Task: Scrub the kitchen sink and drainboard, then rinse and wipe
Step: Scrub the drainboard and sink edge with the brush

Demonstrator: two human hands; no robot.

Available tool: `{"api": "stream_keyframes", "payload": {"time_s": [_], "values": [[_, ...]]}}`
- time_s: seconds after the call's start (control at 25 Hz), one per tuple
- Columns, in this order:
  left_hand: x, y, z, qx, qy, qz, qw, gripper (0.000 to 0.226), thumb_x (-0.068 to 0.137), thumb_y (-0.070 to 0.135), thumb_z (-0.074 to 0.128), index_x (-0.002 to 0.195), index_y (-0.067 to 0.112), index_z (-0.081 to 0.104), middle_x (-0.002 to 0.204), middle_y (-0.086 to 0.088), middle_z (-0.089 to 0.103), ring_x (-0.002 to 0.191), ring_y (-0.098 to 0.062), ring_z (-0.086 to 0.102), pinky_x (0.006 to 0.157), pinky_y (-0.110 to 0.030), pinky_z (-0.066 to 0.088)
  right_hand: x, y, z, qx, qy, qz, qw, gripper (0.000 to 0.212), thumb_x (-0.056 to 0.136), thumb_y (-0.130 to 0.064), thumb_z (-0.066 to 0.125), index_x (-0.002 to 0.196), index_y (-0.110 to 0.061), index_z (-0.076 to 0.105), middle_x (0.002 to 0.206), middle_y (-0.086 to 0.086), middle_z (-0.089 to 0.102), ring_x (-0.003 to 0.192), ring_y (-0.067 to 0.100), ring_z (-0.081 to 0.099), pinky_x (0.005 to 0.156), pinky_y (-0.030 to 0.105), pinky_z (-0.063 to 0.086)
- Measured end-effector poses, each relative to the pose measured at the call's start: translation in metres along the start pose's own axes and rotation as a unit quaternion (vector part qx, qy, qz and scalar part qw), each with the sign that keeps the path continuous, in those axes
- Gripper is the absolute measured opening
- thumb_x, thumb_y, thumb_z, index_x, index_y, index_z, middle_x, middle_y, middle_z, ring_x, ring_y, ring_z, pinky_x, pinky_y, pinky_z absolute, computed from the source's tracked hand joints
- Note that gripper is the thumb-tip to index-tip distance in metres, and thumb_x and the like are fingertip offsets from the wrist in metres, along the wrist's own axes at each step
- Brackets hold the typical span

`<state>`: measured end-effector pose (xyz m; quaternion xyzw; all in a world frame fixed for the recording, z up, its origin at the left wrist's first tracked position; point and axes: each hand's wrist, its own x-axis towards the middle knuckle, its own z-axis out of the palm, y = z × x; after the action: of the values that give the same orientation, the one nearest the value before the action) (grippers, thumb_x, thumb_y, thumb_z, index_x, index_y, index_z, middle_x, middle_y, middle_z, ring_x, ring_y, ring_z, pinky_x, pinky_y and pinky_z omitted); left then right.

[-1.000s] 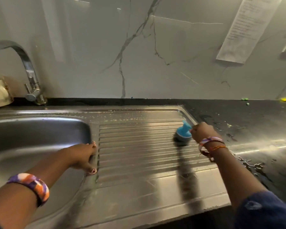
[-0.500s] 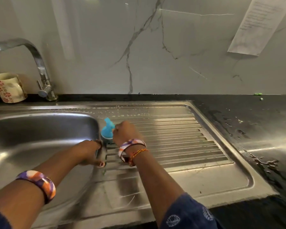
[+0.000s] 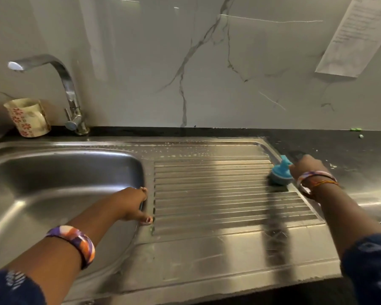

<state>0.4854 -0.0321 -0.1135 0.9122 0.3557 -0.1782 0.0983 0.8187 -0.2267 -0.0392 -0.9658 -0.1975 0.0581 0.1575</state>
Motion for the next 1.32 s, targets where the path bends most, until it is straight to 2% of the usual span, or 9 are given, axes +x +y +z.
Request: {"api": "stream_keyframes", "payload": {"time_s": [0.08,0.2,0.32,0.4,0.6,0.84,1.04,1.24,1.32], "values": [[-0.001,-0.002,0.001,-0.012,0.006,0.002,1.0,0.077,0.083,0.05,0.062,0.14,0.005,0.037,0.145,-0.012,0.042,0.13,-0.025,0.042,0.106,-0.031,0.035,-0.016,-0.026,0.016,0.02,-0.005,-0.027,0.999,0.033,0.094,-0.017,0.052,0.116,0.007,0.056,0.096,0.019,0.056,0.089,0.031,0.054,0.088,0.04,0.046],[-0.001,-0.002,0.0,-0.012,0.005,-0.003,1.0,0.076,0.082,0.049,0.064,0.138,0.005,0.039,0.143,-0.012,0.043,0.128,-0.025,0.044,0.105,-0.03,0.037,-0.064,-0.092,0.064,0.064,-0.05,-0.146,0.986,0.032,0.095,-0.02,0.048,0.114,0.001,0.061,0.113,0.021,0.063,0.1,0.032,0.059,0.078,0.033,0.044],[0.0,0.0,-0.004,0.009,-0.009,-0.008,1.0,0.066,0.082,0.049,0.064,0.129,0.007,0.046,0.134,-0.012,0.051,0.12,-0.026,0.049,0.096,-0.029,0.04,-0.129,-0.154,0.106,0.077,-0.103,-0.285,0.95,0.031,0.096,-0.022,0.045,0.113,-0.003,0.063,0.116,0.019,0.064,0.109,0.035,0.059,0.082,0.033,0.046],[0.0,0.003,-0.007,0.023,-0.017,-0.012,1.0,0.061,0.082,0.049,0.064,0.126,0.009,0.049,0.131,-0.009,0.053,0.118,-0.024,0.051,0.094,-0.028,0.04,-0.147,-0.166,0.111,0.076,-0.11,-0.317,0.939,0.031,0.096,-0.023,0.045,0.116,-0.008,0.063,0.114,0.016,0.065,0.107,0.033,0.06,0.084,0.035,0.048],[0.006,0.004,-0.01,0.042,-0.03,-0.014,0.999,0.051,0.078,0.049,0.068,0.111,0.01,0.06,0.12,-0.008,0.062,0.109,-0.023,0.057,0.089,-0.029,0.044,-0.089,-0.076,0.075,0.048,-0.019,-0.249,0.967,0.031,0.096,-0.027,0.045,0.118,-0.014,0.064,0.109,0.016,0.067,0.103,0.033,0.062,0.078,0.03,0.044],[0.01,0.005,-0.012,0.062,-0.038,-0.018,0.997,0.059,0.076,0.053,0.069,0.114,0.008,0.062,0.118,-0.011,0.062,0.107,-0.025,0.059,0.086,-0.028,0.045,-0.019,0.024,0.01,-0.065,0.084,-0.012,0.994,0.033,0.097,-0.027,0.047,0.114,-0.003,0.061,0.099,0.02,0.062,0.09,0.034,0.06,0.076,0.035,0.044],[0.009,0.005,-0.012,0.051,-0.034,-0.016,0.998,0.058,0.077,0.052,0.068,0.117,0.01,0.059,0.121,-0.008,0.061,0.109,-0.023,0.057,0.089,-0.028,0.044,-0.029,0.007,0.019,0.035,-0.045,-0.111,0.992,0.034,0.097,-0.025,0.048,0.108,0.002,0.064,0.085,0.012,0.058,0.067,0.017,0.05,0.068,0.027,0.042],[0.004,0.004,-0.01,0.036,-0.011,-0.011,0.999,0.063,0.08,0.049,0.067,0.127,0.011,0.051,0.13,-0.007,0.055,0.117,-0.022,0.053,0.094,-0.028,0.041,-0.025,0.011,0.006,-0.101,0.055,-0.06,0.992,0.033,0.093,-0.023,0.055,0.113,0.002,0.057,0.086,0.011,0.052,0.077,0.025,0.052,0.08,0.038,0.048],[0.002,0.002,-0.007,0.027,-0.006,-0.01,1.0,0.068,0.081,0.049,0.066,0.133,0.011,0.046,0.136,-0.007,0.051,0.122,-0.022,0.049,0.098,-0.029,0.04,-0.031,-0.001,0.014,-0.072,0.018,-0.111,0.991,0.032,0.094,-0.023,0.054,0.114,0.002,0.058,0.087,0.01,0.053,0.079,0.023,0.053,0.081,0.036,0.049]]}}
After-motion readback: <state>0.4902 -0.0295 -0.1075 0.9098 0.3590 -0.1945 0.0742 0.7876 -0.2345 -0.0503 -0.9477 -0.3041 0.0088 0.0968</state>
